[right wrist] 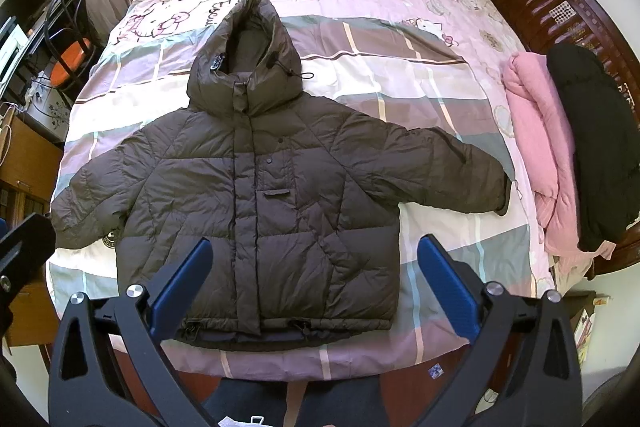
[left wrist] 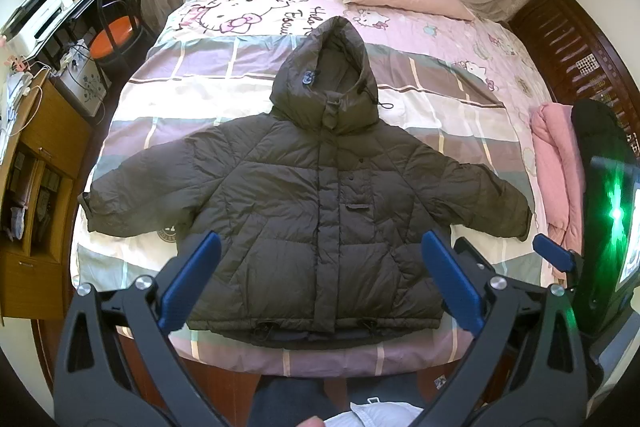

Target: Fold large clothes

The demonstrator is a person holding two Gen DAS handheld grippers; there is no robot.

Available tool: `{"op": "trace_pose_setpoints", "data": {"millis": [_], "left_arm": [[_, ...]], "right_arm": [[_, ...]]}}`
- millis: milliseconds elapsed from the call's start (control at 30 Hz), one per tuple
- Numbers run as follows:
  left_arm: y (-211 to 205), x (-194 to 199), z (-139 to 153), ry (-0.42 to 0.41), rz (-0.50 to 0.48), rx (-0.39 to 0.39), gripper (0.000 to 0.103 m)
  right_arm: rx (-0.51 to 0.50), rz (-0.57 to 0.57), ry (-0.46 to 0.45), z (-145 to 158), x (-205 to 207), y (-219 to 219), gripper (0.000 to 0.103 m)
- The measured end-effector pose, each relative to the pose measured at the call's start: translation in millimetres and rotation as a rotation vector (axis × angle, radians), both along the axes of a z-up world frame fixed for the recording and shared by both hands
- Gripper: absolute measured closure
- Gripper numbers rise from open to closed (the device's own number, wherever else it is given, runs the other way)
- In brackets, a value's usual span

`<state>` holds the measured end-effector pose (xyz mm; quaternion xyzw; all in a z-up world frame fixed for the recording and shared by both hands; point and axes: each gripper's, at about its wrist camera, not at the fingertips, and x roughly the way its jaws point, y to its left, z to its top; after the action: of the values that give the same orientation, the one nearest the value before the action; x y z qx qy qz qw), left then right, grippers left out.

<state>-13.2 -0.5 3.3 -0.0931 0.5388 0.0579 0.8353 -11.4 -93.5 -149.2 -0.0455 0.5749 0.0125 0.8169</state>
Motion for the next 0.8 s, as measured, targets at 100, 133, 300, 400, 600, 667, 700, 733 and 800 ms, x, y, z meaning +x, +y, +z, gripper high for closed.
{"op": "trace_pose_setpoints", "data": {"millis": [100,133,300,400,600,667,700,733,800], "left_arm": [[0.2,0.2,0.3,0.002,-0.002,0.001,0.002],[0.4,0.3,0.2,0.001,-0.001,0.0,0.002],[0.5,0.5,-0.1,0.001,-0.001,0.0,0.002],[0.7,0.4,-0.1,0.001,-0.001,-0.001,0.002],[1.0,0.5,0.0,0.001,-0.002,-0.001,0.002],[1.4,0.6,0.1,0.001,-0.002,-0.002,0.002],[2.0,0.3,0.2,0.001,-0.002,-0.003,0.002],[1.4,0.7,0.1,0.002,-0.002,-0.003,0.002],[1.6,0.4,0.2,0.003,-0.003,-0.002,0.002]], "right_arm": [[0.0,-0.001,0.001,-0.4,-0.6,-0.8,0.001],[0.0,-0.001,0.001,-0.8,-0.7,-2.2,0.001],[-0.001,-0.001,0.002,-1.0,-0.2,-0.2,0.001],[-0.001,-0.002,0.001,-1.0,0.0,0.0,0.001],[-0.002,-0.001,0.002,-0.9,0.5,0.2,0.001],[-0.003,-0.001,0.003,-1.1,0.5,0.0,0.001],[-0.003,-0.001,0.004,-1.2,0.5,-0.2,0.001],[-0.003,-0.002,0.004,-1.1,0.8,0.7,0.001],[-0.003,-0.002,0.005,-1.5,0.6,0.4,0.001]]}}
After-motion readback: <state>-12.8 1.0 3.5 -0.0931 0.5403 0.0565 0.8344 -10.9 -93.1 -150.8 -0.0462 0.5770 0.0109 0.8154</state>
